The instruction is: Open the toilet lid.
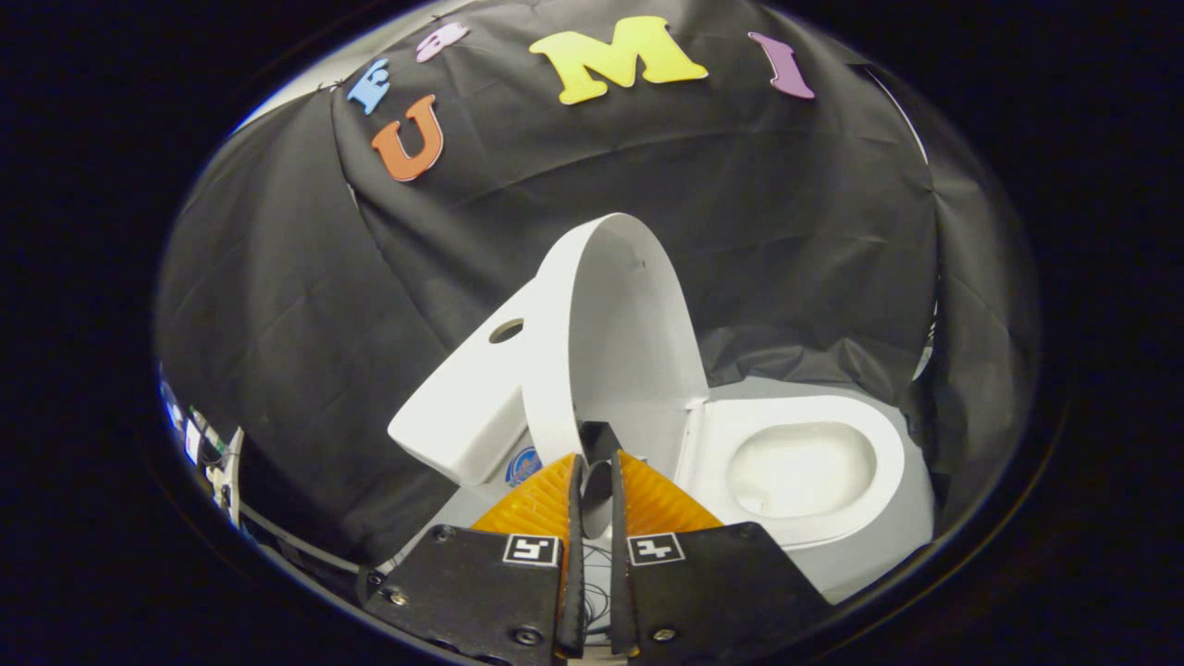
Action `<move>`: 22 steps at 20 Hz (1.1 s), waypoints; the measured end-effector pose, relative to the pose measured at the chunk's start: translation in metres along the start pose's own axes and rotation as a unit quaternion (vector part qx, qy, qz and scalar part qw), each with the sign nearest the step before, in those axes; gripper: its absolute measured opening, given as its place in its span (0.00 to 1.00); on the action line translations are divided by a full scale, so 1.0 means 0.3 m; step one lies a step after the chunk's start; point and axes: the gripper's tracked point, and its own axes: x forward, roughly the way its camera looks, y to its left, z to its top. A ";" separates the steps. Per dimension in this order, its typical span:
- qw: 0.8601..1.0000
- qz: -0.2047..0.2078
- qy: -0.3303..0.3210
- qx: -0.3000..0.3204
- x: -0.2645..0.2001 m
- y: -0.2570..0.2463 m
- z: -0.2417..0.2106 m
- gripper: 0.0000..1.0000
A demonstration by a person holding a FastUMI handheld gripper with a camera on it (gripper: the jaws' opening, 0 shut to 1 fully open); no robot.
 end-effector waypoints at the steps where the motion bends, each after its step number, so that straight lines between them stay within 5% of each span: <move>1: 1.000 0.000 0.001 -0.002 0.005 0.010 -0.002 0.14; 22: 0.998 -0.020 0.007 -0.063 0.091 0.158 -0.002 0.14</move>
